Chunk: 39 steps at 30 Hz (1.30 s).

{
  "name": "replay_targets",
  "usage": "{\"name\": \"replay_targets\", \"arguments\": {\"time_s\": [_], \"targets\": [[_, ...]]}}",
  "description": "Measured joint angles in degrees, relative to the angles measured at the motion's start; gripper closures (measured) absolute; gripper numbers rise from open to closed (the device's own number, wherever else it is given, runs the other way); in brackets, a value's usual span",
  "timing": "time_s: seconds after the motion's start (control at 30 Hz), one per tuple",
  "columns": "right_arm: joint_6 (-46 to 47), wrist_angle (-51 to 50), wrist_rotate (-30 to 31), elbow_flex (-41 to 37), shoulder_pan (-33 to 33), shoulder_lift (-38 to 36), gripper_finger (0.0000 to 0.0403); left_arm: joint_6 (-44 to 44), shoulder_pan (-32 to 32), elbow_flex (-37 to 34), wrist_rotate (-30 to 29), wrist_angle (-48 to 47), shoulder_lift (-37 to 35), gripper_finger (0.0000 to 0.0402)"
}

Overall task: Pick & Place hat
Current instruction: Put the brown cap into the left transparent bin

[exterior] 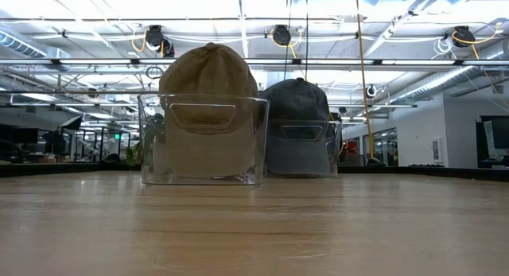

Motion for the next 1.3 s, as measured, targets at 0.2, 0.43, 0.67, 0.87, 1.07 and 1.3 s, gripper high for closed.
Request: {"name": "replay_targets", "arguments": {"time_s": [0.2,0.43,0.67,0.87,1.07,1.3], "targets": [[0.7,-0.3,-0.5,0.0,0.1,1.0,0.0403,-1.1,0.0,0.0,-0.4,0.2,0.0,0.0109],[0.7,0.2,0.1,0.0,-0.3,0.6,0.0403,-7.6,0.0,0.0,1.8,-2.9,0.1,0.0260],[-0.2,-0.1,-0.3,0.0,-0.6,0.5,0.0403,-9.4,0.4,0.0,5.3,-2.9,-0.7,0.0389],[-6.0,-2.7,-2.7,0.0,-0.6,0.5,0.0402,-11.2,0.5,0.0,10.3,1.7,-2.7,0.0396],[-6.9,-1.2,-1.4,0.0,-1.3,0.5,0.0366,-15.1,0.5,0.0,14.0,4.5,-4.4,0.0398],[-3.8,-3.0,-5.1,0.0,-2.6,-3.1,0.0264,-17.6,1.6,0.0,15.3,3.9,-6.8,0.0399]]}}
